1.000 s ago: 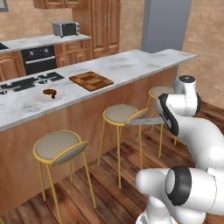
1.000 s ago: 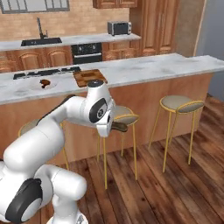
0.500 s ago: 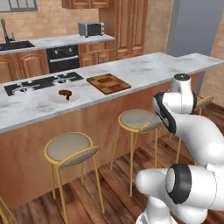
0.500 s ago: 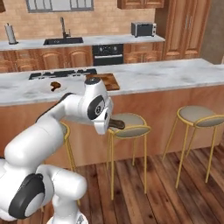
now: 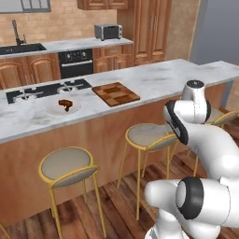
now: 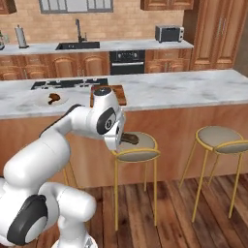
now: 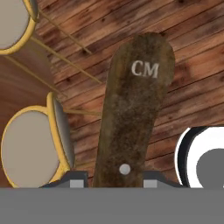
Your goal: Pick up the knife from the drawer and place it on the cutting board. Then place the meat from the plate to the cutting board.
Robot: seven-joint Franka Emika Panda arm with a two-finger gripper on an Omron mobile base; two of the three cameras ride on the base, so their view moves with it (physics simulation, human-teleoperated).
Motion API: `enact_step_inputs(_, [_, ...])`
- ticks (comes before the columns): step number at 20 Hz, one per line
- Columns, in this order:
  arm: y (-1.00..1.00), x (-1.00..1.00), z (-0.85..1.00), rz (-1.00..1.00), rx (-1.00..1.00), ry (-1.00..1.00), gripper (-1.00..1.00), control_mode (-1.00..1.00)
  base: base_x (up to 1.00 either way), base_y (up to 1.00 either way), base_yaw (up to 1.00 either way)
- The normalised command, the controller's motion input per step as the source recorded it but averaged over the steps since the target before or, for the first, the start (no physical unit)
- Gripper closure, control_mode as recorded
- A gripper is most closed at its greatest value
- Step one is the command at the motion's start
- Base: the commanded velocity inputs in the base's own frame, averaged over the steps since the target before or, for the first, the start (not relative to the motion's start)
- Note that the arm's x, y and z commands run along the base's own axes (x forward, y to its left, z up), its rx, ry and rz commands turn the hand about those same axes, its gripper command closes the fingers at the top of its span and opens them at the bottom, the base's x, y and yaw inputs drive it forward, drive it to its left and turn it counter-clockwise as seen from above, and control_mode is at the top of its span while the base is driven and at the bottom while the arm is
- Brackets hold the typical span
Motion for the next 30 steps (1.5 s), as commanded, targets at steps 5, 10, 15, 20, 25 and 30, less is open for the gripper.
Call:
enact_step_inputs(5, [0.0, 0.0, 0.0, 0.0, 0.0, 0.0, 1.0, 1.0, 0.88, 0.22, 0.15])
enact_step_inputs(10, [0.0, 0.0, 0.0, 0.0, 0.0, 0.0, 1.0, 1.0, 1.0, -0.11, 0.19])
enact_step_inputs(15, [0.0, 0.0, 0.0, 0.0, 0.0, 0.0, 1.0, 1.0, 1.0, -0.05, 0.24])
enact_step_inputs(20, [0.0, 0.0, 0.0, 0.0, 0.0, 0.0, 1.0, 1.0, 1.0, -0.11, 0.32])
enact_step_inputs(25, [0.0, 0.0, 0.0, 0.0, 0.0, 0.0, 1.0, 1.0, 0.93, -0.45, 0.45])
enact_step_inputs(30, [0.0, 0.0, 0.0, 0.0, 0.0, 0.0, 1.0, 1.0, 0.81, -0.45, 0.47])
